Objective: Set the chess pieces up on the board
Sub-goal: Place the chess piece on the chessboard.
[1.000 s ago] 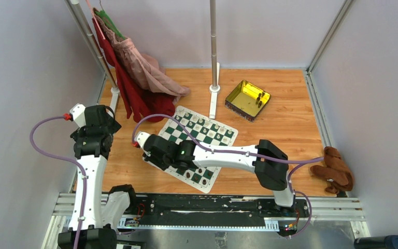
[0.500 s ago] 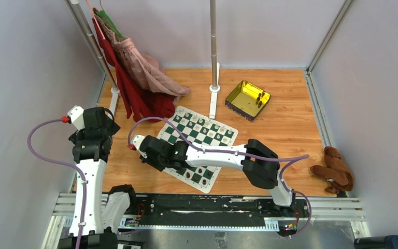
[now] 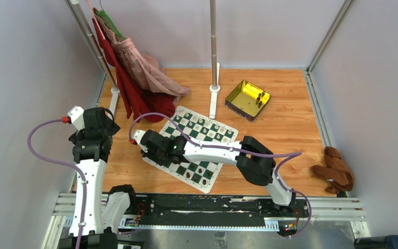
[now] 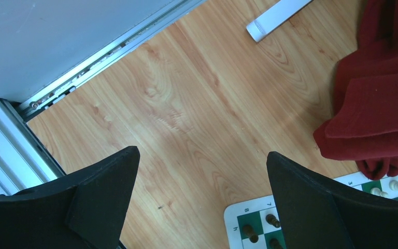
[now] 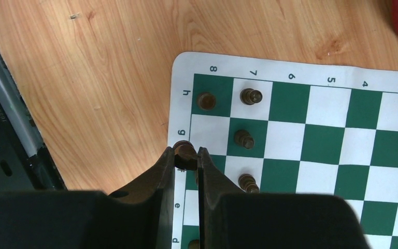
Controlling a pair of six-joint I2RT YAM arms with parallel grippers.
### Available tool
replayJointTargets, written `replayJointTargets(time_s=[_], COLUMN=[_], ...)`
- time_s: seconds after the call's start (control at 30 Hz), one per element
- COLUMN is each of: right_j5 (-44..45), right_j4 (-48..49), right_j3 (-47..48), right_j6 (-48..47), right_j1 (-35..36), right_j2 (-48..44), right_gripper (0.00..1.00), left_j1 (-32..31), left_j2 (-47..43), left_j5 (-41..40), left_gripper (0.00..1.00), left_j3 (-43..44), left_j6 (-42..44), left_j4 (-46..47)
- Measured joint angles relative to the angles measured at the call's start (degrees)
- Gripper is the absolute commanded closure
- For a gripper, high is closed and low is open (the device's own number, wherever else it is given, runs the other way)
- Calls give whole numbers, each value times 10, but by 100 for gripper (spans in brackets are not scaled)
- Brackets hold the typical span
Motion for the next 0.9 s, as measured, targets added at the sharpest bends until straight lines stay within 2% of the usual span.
replayJointTargets(time_s=[0.9], right_j5=[-5], right_j4=[7], right_j3=[11], right_j6=[-26], right_j1=[-21], right_j2=[33], right_gripper=[98], left_j1=[0], left_j2=[-9], left_j5=[0], left_gripper=[0], left_j3=[-14], left_j6=[-2], left_j4=[-1])
